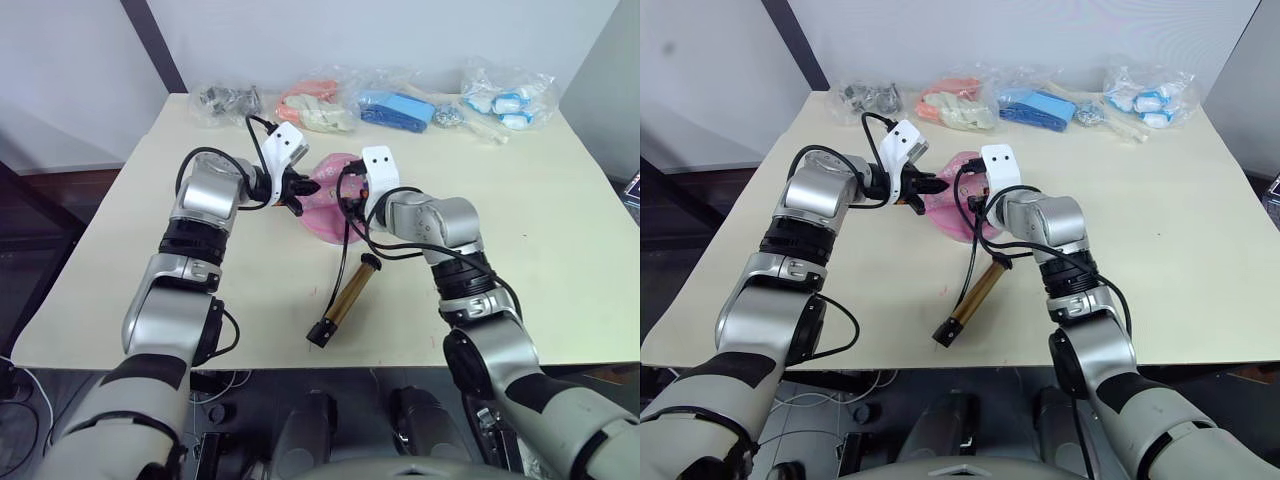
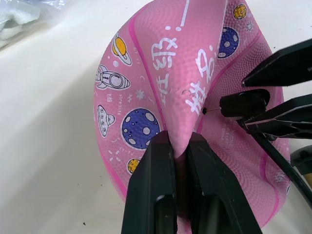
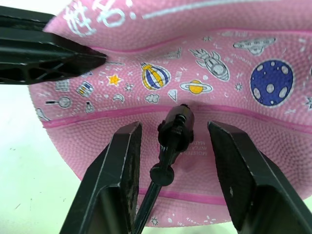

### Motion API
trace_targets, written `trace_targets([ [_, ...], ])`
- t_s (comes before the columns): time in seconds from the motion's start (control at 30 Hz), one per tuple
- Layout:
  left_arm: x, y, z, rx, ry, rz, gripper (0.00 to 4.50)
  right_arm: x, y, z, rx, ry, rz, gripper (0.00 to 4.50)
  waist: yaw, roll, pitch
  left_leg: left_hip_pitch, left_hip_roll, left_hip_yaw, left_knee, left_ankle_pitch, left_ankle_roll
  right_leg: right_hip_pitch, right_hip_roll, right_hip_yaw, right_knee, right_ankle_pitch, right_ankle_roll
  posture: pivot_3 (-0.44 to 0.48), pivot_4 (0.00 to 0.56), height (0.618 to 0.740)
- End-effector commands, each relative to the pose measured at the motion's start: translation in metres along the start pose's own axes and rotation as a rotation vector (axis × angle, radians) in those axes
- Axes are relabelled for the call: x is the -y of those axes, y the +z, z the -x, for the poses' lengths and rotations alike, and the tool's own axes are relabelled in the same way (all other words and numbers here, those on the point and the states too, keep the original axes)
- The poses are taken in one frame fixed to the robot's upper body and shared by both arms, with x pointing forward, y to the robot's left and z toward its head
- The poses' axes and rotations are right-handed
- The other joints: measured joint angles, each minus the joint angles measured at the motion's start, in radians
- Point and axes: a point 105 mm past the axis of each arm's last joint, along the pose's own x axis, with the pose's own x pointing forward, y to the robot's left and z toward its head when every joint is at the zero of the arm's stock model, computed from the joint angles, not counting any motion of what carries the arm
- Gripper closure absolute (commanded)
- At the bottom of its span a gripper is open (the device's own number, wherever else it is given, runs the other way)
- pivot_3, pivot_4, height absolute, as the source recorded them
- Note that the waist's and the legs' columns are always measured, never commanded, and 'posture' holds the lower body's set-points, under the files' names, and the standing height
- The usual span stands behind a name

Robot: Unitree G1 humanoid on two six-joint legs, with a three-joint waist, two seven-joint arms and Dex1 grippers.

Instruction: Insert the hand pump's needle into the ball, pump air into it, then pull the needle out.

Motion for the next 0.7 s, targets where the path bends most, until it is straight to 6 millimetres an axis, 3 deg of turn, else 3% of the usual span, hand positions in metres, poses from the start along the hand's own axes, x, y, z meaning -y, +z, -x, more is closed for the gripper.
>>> trace_targets([
  [0.03,0.0063,-0.0158,-0.0081,-0.052,-0.017,0.022,4.50,-0.0067,0.0197,0.0036,0.065,0.002,0.011,2.38,0.000,0.000,0.000,0.000,0.000,0.000,0.000,0.000,0.000,0.000,0.000,0.000,0.000,0.000,0.000,0.000,0.150,0.740],
  [0.33,0.0069,-0.0176,-0.0082,-0.053,-0.019,0.025,4.50,-0.0068,0.0199,-0.0003,0.068,-0.007,0.003,2.38,-0.001,0.000,0.000,0.000,0.000,0.000,0.000,0.000,0.000,0.000,0.000,0.000,0.000,0.000,0.001,0.000,0.150,0.740],
  [0.43,0.0072,-0.0183,-0.0081,-0.054,-0.019,0.025,4.50,-0.0060,0.0208,-0.0021,0.072,-0.011,0.006,3.08,-0.002,0.000,0.000,0.000,0.000,0.000,0.000,0.000,0.000,0.000,0.000,0.000,0.000,0.000,0.001,0.000,0.150,0.740],
  [0.53,0.0073,-0.0193,-0.0079,-0.056,-0.020,0.026,4.50,-0.0058,0.0221,-0.0035,0.074,-0.013,0.017,4.13,-0.003,0.000,0.000,0.000,0.000,0.000,0.000,0.000,0.000,0.000,0.000,0.000,0.000,-0.001,0.001,0.000,0.150,0.740],
  [0.7,0.0070,-0.0214,-0.0073,-0.062,-0.018,0.025,4.50,-0.0067,0.0249,-0.0044,0.078,-0.011,0.063,4.13,-0.007,0.000,0.000,0.000,0.000,0.000,0.000,0.000,0.000,0.000,0.000,0.000,0.000,-0.001,0.002,0.000,0.150,0.740],
])
